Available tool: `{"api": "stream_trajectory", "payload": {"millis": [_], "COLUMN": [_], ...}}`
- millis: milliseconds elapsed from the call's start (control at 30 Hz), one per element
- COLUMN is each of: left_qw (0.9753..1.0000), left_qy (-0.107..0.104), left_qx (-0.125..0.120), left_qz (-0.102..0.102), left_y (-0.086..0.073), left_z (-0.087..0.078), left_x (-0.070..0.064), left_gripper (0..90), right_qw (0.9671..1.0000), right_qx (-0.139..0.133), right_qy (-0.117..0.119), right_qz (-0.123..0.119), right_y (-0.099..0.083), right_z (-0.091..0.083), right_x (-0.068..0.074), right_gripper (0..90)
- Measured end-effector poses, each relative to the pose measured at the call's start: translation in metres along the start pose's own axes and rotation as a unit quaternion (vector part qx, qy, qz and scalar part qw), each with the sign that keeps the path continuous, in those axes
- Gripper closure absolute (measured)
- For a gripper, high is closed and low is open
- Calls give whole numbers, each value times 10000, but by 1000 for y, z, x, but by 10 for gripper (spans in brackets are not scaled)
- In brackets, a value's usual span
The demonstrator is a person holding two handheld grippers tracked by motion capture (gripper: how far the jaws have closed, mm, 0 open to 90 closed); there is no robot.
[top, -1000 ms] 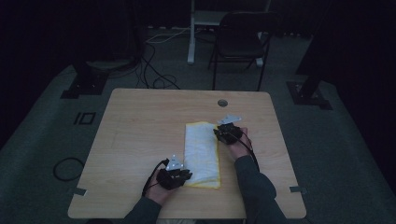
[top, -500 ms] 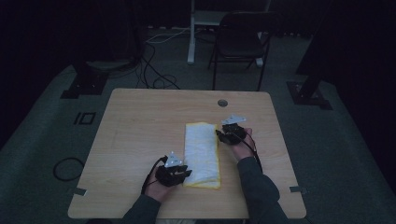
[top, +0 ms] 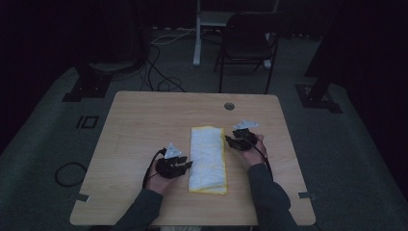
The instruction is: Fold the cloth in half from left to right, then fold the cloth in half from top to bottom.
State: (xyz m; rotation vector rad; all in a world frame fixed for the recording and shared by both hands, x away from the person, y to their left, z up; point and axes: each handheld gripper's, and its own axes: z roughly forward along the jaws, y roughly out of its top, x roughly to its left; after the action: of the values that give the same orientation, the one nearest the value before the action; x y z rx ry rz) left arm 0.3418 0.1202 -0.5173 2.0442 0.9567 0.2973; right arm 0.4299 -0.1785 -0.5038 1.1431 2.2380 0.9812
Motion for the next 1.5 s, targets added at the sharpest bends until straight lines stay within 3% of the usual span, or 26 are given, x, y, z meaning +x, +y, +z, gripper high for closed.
{"api": "stream_trajectory", "payload": {"millis": [433,633,1100,1300,1500], "left_qw": [9996,9995,9992,9988,9987], "left_qy": [192,139,233,238,279], "left_qx": [-181,-219,-169,-175,-124], "left_qz": [-109,-165,-276,-380,-407], "left_y": [21,28,45,46,52], "left_z": [0,4,21,24,30], "left_x": [22,29,50,54,57], "left_gripper": [640,636,627,627,622], "right_qw": [10000,10000,9999,9996,9995], "right_qx": [-8,-18,-125,-132,-156], "right_qy": [16,37,67,130,126], "right_qz": [-16,-16,54,228,223], "right_y": [0,0,4,4,8], "right_z": [0,0,-2,0,1], "right_x": [1,2,3,0,-1], "right_gripper": [569,567,544,529,530]}}
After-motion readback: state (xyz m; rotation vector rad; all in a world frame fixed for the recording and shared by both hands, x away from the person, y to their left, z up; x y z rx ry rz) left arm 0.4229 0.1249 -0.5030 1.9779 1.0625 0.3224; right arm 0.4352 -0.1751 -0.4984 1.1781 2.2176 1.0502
